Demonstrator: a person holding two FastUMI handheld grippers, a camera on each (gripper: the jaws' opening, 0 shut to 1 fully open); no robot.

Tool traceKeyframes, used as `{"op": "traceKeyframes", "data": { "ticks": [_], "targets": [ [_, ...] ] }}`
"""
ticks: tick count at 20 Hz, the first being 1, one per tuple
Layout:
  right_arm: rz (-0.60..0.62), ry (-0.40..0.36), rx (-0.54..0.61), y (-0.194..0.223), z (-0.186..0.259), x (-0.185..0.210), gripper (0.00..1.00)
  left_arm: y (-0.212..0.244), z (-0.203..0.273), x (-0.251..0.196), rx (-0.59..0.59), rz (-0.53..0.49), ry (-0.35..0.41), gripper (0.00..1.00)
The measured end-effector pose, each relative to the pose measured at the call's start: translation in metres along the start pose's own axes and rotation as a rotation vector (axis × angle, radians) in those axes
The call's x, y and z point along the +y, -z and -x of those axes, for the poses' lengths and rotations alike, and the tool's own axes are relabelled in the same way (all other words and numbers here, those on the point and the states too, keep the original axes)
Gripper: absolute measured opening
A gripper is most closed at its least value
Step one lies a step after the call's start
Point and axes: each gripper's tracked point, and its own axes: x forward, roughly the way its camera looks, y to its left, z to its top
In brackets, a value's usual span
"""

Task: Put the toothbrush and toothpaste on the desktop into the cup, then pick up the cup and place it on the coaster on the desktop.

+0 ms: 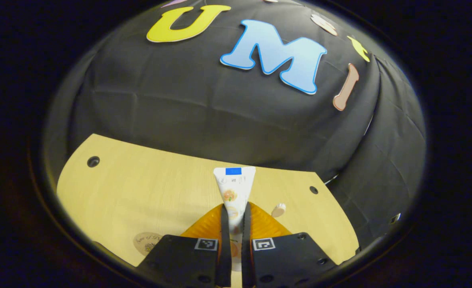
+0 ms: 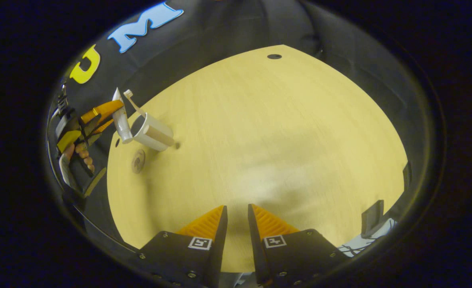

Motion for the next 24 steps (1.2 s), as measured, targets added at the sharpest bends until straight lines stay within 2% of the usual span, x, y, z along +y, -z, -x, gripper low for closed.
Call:
{"op": "traceKeyframes", "data": {
  "ticks": [5,10,13,17,19,20,21,22,24],
  "targets": [
    [-0.035,0.013,0.035,0.027,0.003,-0.017,0.32,-0.019,-0.012,-0.003,-0.058,0.03,-0.008,0.17],
    [-0.046,0.016,0.035,0.025,0.004,-0.023,0.32,-0.033,-0.026,-0.003,-0.121,-0.013,-0.018,0.17],
    [-0.042,0.016,0.042,0.025,0.002,-0.023,0.32,-0.023,-0.042,0.001,-0.102,-0.011,-0.028,0.17],
    [-0.042,0.019,0.052,0.025,0.001,-0.021,0.33,-0.02,-0.043,-0.004,-0.098,-0.007,-0.024,0.28],
    [-0.036,0.018,0.048,0.024,0.001,-0.021,0.32,-0.027,-0.04,-0.008,-0.11,-0.035,-0.018,0.48],
    [-0.035,0.011,0.042,0.022,0.001,-0.021,0.32,-0.026,-0.04,-0.008,-0.105,-0.056,-0.022,0.75],
    [-0.034,0.003,0.038,0.02,0.003,-0.02,0.29,-0.025,-0.037,-0.008,-0.104,-0.069,-0.024,0.68],
    [-0.029,-0.006,0.034,0.019,0.004,-0.02,0.33,-0.027,-0.034,-0.007,-0.102,-0.072,-0.025,0.7],
    [-0.011,-0.018,0.031,0.016,0.005,-0.019,0.32,-0.028,-0.027,-0.006,-0.104,-0.063,-0.025,0.69]
  ]
}}
